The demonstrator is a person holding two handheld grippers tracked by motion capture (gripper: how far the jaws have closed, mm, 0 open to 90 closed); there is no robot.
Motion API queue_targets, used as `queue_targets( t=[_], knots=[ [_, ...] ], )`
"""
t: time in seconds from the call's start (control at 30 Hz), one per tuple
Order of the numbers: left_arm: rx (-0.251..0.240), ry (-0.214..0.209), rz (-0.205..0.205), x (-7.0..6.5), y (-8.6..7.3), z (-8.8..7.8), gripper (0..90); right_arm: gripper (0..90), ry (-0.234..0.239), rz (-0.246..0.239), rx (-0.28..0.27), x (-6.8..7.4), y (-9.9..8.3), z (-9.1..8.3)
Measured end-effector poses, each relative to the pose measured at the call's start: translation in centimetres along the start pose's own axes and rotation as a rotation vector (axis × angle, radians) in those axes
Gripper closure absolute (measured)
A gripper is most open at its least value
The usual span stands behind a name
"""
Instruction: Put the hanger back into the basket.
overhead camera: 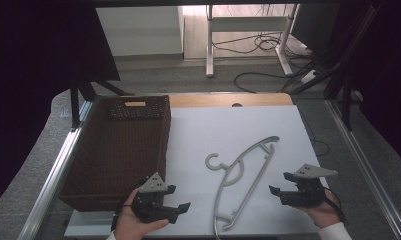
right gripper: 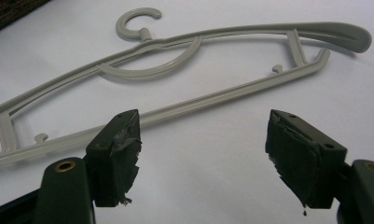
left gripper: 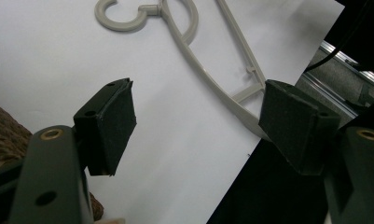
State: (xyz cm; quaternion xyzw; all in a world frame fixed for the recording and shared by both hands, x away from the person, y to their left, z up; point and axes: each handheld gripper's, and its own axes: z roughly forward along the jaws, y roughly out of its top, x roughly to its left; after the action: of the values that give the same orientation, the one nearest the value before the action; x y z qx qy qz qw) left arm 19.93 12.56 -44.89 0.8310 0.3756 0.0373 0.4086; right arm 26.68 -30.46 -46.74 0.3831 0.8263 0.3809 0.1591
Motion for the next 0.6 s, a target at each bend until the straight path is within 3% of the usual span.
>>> queue_targets(
  t=[0.6],
  knots=[
    [0.018,-0.002,-0.004,-0.62,0.13,0.67,28.6,26.3,-0.026,0.000,0.005,-0.15,0.06,-0.22]
  ],
)
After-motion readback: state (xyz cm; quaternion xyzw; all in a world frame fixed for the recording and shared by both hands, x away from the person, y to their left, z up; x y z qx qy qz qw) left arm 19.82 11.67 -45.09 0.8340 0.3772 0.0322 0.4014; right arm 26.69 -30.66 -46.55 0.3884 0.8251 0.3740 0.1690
